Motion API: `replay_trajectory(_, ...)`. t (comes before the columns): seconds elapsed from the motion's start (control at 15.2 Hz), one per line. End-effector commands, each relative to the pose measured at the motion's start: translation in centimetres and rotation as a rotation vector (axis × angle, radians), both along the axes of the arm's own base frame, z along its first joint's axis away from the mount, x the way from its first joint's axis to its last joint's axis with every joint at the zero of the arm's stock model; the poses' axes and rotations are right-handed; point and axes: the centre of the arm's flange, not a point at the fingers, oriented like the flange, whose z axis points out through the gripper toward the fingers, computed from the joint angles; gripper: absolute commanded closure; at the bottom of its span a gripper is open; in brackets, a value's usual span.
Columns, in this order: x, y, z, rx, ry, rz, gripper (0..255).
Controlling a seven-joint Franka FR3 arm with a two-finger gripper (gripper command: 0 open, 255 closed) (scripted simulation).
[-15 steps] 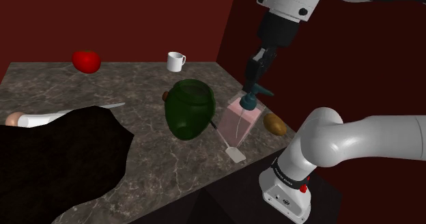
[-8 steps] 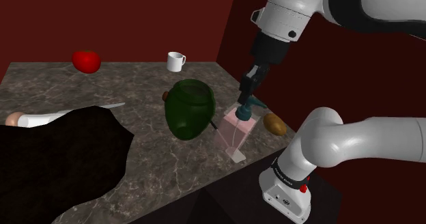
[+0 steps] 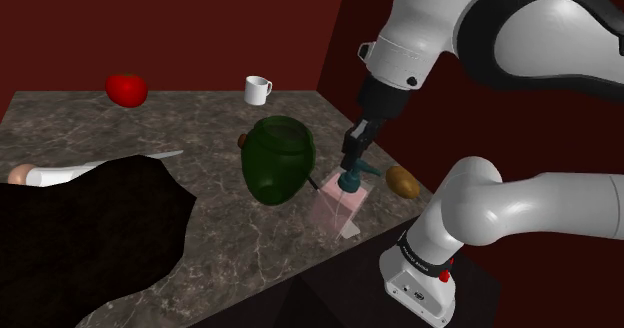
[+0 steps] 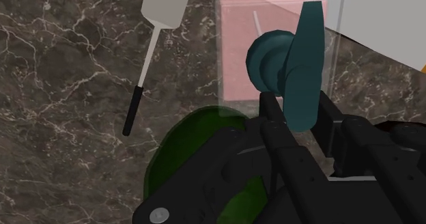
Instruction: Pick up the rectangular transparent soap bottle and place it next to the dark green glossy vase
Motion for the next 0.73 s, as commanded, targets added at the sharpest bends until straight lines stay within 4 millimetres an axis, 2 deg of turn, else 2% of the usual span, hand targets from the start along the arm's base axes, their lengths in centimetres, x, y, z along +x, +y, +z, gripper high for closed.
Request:
replay_trajectory(0.0,0.1,-0.1,-1.0,0.0,-0.001,0.0,255)
replay_trajectory(0.66,0.1,-0.1,-6.3,0.0,-0.001,0.0,255)
